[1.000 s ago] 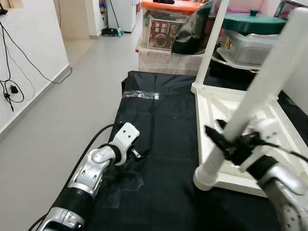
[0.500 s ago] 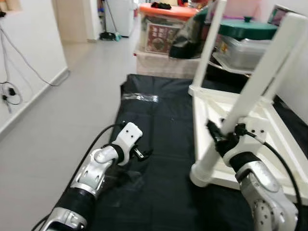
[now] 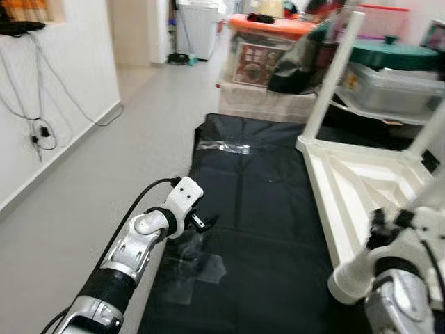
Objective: Building children table
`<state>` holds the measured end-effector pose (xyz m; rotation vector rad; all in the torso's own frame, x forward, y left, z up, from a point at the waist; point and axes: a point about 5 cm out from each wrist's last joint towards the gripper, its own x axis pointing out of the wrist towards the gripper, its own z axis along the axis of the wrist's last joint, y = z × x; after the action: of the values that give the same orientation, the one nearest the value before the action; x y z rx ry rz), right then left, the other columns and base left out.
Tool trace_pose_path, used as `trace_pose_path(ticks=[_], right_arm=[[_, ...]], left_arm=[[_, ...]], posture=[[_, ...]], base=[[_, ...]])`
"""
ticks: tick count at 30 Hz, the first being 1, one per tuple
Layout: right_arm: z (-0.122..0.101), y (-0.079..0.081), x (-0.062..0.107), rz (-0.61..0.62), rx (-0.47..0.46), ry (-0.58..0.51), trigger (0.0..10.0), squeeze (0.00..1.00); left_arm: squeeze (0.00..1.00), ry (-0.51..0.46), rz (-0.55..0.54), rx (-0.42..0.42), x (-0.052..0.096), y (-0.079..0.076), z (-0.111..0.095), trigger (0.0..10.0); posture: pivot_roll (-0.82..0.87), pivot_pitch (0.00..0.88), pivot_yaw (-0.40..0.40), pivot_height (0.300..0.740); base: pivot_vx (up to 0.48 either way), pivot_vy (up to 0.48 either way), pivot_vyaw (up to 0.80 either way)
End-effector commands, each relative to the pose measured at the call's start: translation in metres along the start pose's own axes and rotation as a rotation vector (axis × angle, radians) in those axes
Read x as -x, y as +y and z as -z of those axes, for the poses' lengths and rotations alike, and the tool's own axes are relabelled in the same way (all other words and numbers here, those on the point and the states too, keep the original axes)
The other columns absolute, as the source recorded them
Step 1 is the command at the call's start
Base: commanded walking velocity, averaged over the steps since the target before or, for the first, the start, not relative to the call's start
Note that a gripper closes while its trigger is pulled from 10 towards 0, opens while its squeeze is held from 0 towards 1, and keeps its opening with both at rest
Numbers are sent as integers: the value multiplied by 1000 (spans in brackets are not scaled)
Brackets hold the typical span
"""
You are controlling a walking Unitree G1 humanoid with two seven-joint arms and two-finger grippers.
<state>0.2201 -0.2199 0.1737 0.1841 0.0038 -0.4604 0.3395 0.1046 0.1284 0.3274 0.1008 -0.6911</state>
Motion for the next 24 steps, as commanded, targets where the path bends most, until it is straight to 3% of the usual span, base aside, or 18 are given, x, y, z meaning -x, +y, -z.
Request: trace_pose_path(ticks=[1, 3, 4, 7, 9, 10, 11, 16, 18, 19, 20, 21, 23, 24], right_arm=[[-8, 7, -7, -128, -30, -9, 10000, 0], [-8, 7, -7, -128, -30, -9, 10000, 0], [-16, 15, -9, -349, 7, -15, 10000, 0], [-16, 15, -9, -349, 7, -15, 10000, 0], [-11, 31, -1, -849, 128, 54, 10000, 0], [-11, 31, -1, -849, 128, 54, 10000, 0], [-1, 35, -3, -997, 170, 113, 10000, 0], [16, 41, -11, -1109, 176, 202, 10000, 0], [23, 53, -18, -1154, 159, 223, 10000, 0], [23, 61, -23, -1168, 142, 206, 4667, 0], [23, 61, -23, -1168, 142, 206, 4667, 0], [21, 67, -29, -1154, 117, 182, 0, 0], [18, 70, -35, -1121, 82, 159, 0, 0], [12, 69, -42, -1030, 34, 112, 0, 0]], left_arm=[[0, 5, 9, 1, 0, -2, 2, 10000], [0, 5, 9, 1, 0, -2, 2, 10000], [0, 7, 5, 4, 1, -2, 4, 10000], [0, 7, 5, 4, 1, -2, 4, 10000], [0, 8, 0, -7, 2, 1, 3, 10000], [0, 8, 0, -7, 2, 1, 3, 10000], [0, 5, -6, -12, 1, 2, 1, 10000], [0, -2, -11, -15, -1, 2, -2, 10000], [0, -8, -5, -12, 0, -1, -2, 10000], [0, -10, -2, -13, 1, -2, -1, 10000], [0, -10, -2, -13, 1, -2, -1, 10000], [0, -11, -2, -15, 2, -1, -1, 10000], [0, -12, -5, -16, 3, 0, -1, 10000], [0, -10, -10, -20, 4, 2, -1, 10000]], posture=[[43, 0, -64, 740], [43, 0, -64, 740], [63, 0, -65, 740], [63, 0, -65, 740], [103, 0, -81, 740], [103, 0, -81, 740], [110, 0, -87, 740], [123, 0, -95, 740], [151, 0, -107, 740], [160, 0, -112, 740], [160, 0, -112, 740], [164, 0, -114, 740], [163, 0, -114, 740], [163, 0, -114, 740]], base=[[0, 0, 0], [0, 0, 0], [0, 0, 0], [0, 0, 0], [0, 0, 0], [0, 0, 0], [0, 0, 0], [0, 0, 0], [0, 0, 0], [0, 0, 0], [0, 0, 0], [0, 0, 0], [0, 0, 0], [0, 0, 0]])
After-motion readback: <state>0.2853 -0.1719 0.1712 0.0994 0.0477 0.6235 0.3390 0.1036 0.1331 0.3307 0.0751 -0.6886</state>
